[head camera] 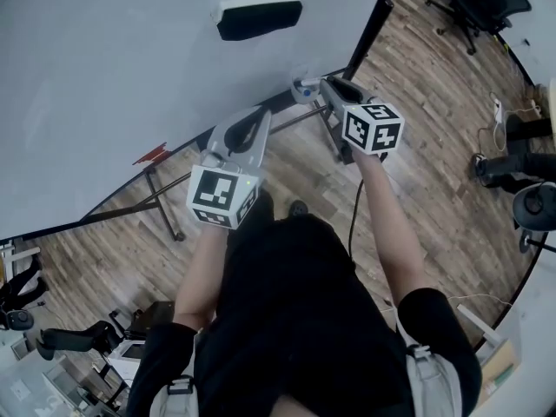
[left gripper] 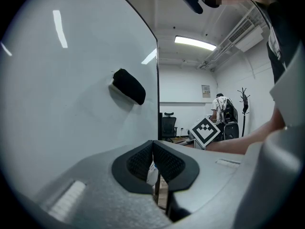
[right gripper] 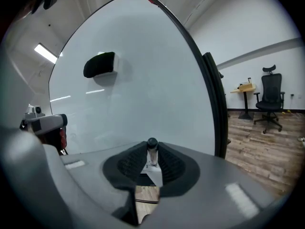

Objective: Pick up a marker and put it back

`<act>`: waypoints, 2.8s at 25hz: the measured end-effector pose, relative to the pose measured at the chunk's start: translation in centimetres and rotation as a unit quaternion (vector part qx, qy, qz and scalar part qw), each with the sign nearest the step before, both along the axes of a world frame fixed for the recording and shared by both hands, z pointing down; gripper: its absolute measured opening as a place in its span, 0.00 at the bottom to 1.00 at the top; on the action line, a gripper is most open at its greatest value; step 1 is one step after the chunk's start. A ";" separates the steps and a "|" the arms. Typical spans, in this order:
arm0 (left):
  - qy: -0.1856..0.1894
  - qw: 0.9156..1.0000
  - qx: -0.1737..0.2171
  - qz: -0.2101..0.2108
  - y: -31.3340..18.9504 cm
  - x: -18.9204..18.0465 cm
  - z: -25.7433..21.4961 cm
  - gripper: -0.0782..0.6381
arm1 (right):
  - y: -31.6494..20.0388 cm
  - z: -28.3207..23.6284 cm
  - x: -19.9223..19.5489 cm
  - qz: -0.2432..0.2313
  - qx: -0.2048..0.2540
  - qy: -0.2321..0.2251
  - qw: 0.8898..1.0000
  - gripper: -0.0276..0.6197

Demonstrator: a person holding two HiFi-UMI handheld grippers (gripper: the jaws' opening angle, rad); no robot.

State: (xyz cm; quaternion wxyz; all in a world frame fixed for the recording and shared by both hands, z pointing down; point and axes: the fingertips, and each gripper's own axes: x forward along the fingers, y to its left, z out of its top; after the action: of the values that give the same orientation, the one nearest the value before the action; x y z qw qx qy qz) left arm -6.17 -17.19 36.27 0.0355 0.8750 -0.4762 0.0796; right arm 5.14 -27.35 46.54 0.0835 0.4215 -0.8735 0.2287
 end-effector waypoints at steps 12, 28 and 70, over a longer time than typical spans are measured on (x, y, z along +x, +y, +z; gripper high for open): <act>-0.004 1.000 -0.003 -0.005 -0.8 -0.2 0.2 0.12 | -1.6 2.5 0.0 0.004 -0.033 0.009 0.999 0.16; -0.005 1.000 0.002 -0.016 -0.7 -1.2 -0.2 0.12 | -2.1 2.6 0.2 0.026 -0.020 0.027 0.999 0.22; 0.009 0.999 0.011 0.045 2.4 2.7 -1.1 0.12 | 7.5 -5.0 5.0 0.045 0.130 0.113 0.984 0.08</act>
State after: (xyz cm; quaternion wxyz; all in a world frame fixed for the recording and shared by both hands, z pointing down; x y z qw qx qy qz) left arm -3.48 -14.75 35.21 0.0264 0.8965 -0.4371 0.0679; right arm 10.19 -19.89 41.49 0.1160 0.4908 -0.8609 0.0676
